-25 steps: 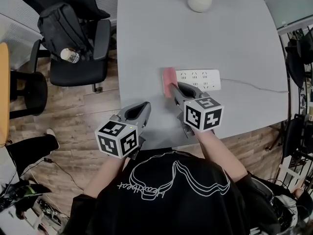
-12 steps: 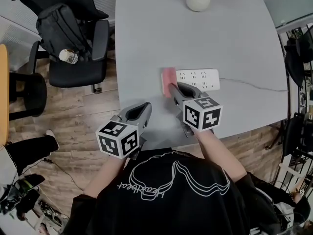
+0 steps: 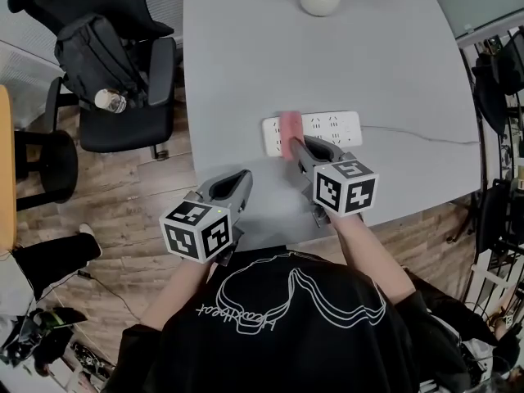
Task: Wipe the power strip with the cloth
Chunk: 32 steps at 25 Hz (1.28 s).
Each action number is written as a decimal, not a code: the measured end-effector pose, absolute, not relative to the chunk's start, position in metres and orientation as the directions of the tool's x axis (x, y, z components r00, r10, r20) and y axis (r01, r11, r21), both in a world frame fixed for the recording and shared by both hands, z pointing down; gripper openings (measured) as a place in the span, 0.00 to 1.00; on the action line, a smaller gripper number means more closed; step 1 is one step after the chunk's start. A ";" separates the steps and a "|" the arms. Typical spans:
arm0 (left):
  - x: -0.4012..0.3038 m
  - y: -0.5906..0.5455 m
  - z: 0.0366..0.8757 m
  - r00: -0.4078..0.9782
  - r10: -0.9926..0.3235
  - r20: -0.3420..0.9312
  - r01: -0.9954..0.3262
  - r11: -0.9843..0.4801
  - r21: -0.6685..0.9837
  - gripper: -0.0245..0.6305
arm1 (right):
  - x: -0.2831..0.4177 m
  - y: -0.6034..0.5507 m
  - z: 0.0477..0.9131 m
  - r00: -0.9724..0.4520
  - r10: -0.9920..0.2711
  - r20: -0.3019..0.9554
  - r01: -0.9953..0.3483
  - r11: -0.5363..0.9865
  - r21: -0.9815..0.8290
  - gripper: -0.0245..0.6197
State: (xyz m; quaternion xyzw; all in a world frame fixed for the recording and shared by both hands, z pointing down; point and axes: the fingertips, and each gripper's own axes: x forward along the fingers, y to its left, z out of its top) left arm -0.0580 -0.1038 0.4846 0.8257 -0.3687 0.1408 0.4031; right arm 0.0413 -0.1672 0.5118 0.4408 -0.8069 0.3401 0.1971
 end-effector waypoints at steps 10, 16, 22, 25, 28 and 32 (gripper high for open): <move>-0.042 -0.101 0.477 0.709 -0.478 0.518 -0.704 -0.442 0.556 0.06 | 0.085 -0.164 0.513 -0.474 -0.607 0.638 -0.880 0.314 -0.355 0.11; -0.038 -0.102 0.478 0.714 -0.468 0.520 -0.699 -0.450 0.555 0.06 | 0.112 -0.167 0.513 -0.439 -0.630 0.641 -0.897 0.266 -0.353 0.11; -0.028 -0.098 0.478 0.715 -0.461 0.525 -0.699 -0.456 0.551 0.06 | 0.146 -0.166 0.513 -0.402 -0.658 0.636 -0.910 0.213 -0.355 0.11; -0.027 -0.097 0.479 0.714 -0.459 0.529 -0.700 -0.455 0.550 0.06 | 0.162 -0.167 0.513 -0.380 -0.673 0.634 -0.917 0.184 -0.353 0.11; -0.024 -0.097 0.479 0.714 -0.455 0.533 -0.700 -0.458 0.548 0.06 | 0.178 -0.168 0.513 -0.355 -0.687 0.634 -0.925 0.158 -0.346 0.11; -0.022 -0.095 0.477 0.715 -0.449 0.536 -0.700 -0.464 0.543 0.06 | 0.191 -0.167 0.513 -0.329 -0.700 0.633 -0.932 0.132 -0.339 0.11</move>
